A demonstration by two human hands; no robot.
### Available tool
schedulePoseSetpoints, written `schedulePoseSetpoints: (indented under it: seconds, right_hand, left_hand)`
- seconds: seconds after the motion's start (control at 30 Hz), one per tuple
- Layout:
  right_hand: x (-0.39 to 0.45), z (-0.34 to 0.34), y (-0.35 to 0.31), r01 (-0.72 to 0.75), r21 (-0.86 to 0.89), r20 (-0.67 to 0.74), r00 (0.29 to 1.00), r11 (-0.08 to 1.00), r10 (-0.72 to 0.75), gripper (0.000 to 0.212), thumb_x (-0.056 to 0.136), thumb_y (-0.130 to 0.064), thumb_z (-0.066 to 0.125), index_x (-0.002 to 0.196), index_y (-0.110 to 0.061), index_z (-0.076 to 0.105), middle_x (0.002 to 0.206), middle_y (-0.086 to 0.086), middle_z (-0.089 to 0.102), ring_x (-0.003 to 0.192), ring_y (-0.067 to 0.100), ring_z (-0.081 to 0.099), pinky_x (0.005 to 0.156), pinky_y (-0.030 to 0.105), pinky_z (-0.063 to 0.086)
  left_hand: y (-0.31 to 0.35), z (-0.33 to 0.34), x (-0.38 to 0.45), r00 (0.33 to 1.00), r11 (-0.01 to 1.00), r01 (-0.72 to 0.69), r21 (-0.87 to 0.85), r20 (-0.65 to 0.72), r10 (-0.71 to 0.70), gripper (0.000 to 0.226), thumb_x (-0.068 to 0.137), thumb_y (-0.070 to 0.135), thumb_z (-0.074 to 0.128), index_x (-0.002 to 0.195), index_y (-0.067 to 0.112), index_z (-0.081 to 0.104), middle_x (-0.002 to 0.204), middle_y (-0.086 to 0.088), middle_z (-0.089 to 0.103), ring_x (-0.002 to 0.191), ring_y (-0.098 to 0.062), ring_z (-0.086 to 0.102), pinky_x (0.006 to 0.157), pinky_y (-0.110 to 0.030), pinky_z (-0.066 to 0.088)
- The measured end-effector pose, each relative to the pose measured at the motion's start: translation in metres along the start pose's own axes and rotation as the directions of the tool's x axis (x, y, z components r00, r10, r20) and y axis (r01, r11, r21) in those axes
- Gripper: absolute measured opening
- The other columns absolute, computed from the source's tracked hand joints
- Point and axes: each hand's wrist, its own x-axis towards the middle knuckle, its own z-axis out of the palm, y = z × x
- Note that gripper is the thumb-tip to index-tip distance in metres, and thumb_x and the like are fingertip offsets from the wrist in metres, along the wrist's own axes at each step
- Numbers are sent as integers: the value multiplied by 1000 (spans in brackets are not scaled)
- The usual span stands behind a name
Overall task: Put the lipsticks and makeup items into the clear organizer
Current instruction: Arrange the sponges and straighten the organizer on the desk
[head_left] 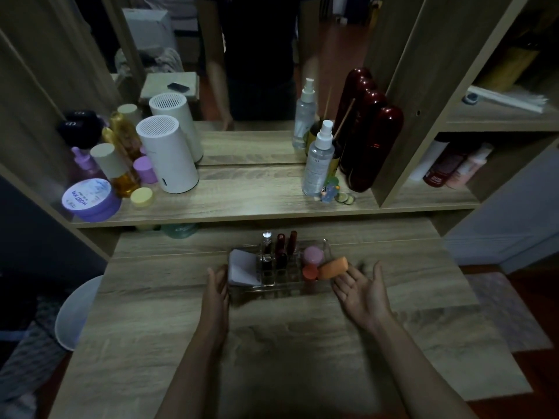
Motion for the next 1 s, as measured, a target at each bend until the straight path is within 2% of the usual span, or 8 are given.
schedulePoseSetpoints:
  seconds: [0.23,0.37,0.5,0.67,0.77,0.87,0.93,1.0]
  right_hand:
    - [1,-8,5,26,-8,22,999,1000,-26,82,86,-70,18,141,-11,35,149,17,37,138,27,33,117,37,19]
    - [0,-16,4,33,-16,33,999,999,-33,81,86,-69,19,140,-11,37,146,17,42,136,27,37,116,36,22]
    - [-2,-27,0,42,-23,39,998,999,-41,81,86,-69,20,140,-11,37,136,16,51,131,27,42,114,36,25]
    - [-4,-38,-6,32,-4,30,999,999,-32,79,84,-71,22,127,-11,51,104,10,61,94,20,57,81,27,41]
    - [-7,-42,-8,35,-12,34,999,999,-34,76,85,-70,20,125,-13,52,113,11,61,104,22,56,85,31,43]
    - [-12,-46,-13,41,-11,18,999,999,-40,77,88,-66,19,134,-11,44,130,16,54,119,28,49,101,38,38]
    - [-16,-50,-18,52,-9,-3,999,999,-52,76,89,-64,18,137,-10,40,139,18,46,130,30,42,109,41,30]
    - [-20,-58,-25,66,-4,-17,998,998,-66,77,89,-65,18,138,-9,38,139,18,46,133,31,39,110,40,30]
  left_hand:
    - [-9,-8,4,999,1000,23,-12,39,-22,60,95,50,16,128,12,48,127,-10,56,111,-19,55,93,-35,43]
    - [-18,-7,2,999,999,34,-2,40,-34,51,94,52,18,104,27,61,105,3,67,94,-6,62,75,-27,46]
    - [-29,-3,-3,999,999,28,-24,19,-28,53,94,52,20,112,23,59,96,8,69,89,-4,66,72,-25,46]
    - [-39,7,-14,999,999,39,-21,-1,-39,52,92,56,22,106,26,64,101,3,72,91,-8,69,70,-26,52]
    - [-38,15,-21,998,997,59,-39,-13,-60,54,91,58,24,109,25,63,115,-8,65,107,-18,61,87,-36,48]
    - [-39,22,-25,997,996,71,-63,4,-71,59,89,60,23,119,22,58,125,-12,60,118,-26,54,106,-48,38]
    - [-43,29,-27,997,995,78,-60,20,-77,57,89,60,22,113,26,61,121,-8,63,114,-23,57,103,-48,40]
    - [-47,39,-29,996,995,84,-57,41,-81,55,90,59,21,105,29,65,109,-1,69,100,-15,65,88,-41,47]
